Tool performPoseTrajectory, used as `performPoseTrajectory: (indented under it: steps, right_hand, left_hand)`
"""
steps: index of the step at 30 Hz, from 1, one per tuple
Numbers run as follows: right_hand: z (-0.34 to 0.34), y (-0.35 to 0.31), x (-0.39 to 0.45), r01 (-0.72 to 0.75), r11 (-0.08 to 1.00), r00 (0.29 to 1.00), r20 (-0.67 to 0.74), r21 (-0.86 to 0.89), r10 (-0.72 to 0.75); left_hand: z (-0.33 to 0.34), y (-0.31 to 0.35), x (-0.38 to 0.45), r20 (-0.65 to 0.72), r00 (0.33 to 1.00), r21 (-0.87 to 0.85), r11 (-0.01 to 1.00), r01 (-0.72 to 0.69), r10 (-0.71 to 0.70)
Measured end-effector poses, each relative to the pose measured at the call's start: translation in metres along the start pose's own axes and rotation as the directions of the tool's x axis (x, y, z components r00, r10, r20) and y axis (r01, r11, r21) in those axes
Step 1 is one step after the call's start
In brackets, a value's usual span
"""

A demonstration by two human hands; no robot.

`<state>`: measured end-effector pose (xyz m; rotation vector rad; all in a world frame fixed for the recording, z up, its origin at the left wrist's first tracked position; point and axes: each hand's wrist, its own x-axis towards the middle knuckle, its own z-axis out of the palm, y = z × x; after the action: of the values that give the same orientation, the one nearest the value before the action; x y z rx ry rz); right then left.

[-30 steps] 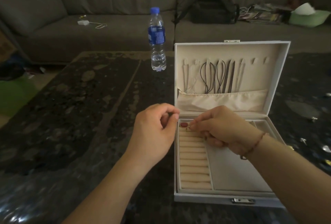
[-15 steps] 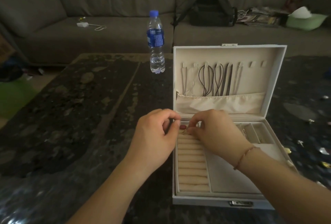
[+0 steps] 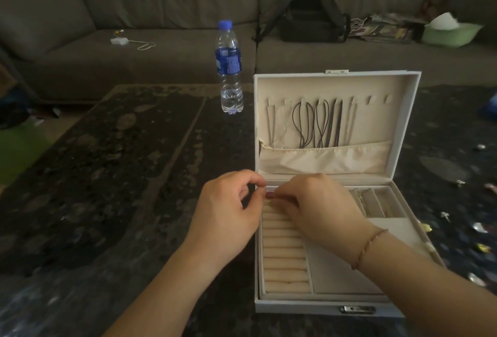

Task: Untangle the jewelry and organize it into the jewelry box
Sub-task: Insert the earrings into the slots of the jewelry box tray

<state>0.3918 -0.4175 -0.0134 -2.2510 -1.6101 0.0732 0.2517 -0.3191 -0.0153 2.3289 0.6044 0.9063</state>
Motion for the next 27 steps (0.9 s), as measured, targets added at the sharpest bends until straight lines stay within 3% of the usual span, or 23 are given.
performPoseTrajectory:
  steps: [9, 13, 20, 23, 27]
  right_hand:
    - [-0.007, 0.002, 0.006, 0.005, 0.997, 0.995, 0.103, -0.08, 0.004]
    - [-0.003, -0.006, 0.006, 0.023, 0.987, 0.996, 0.085, -0.16, -0.009]
    - [-0.005, -0.003, -0.006, 0.031, 0.989, 0.999, -0.029, -0.147, -0.036]
    - [-0.027, 0.008, -0.03, 0.058, 0.991, 0.977, -0.198, -0.119, -0.081]
    - [-0.071, 0.056, -0.066, -0.131, 0.99, 0.906, -0.413, -0.056, 0.096]
  left_hand:
    - [0.001, -0.002, 0.001, 0.021, 1.0, 0.009, 1.0, -0.006, 0.006]
    - [-0.002, 0.0, 0.001, 0.027, 1.0, 0.002, 1.0, -0.013, 0.013]
    - [0.004, 0.011, -0.002, 0.042, 0.996, 0.058, 0.995, -0.081, 0.079]
    - [0.007, 0.022, -0.004, 0.061, 0.985, 0.065, 0.984, -0.168, 0.164]
    - [0.018, 0.03, -0.015, 0.116, 0.965, 0.044, 0.969, -0.242, 0.236]
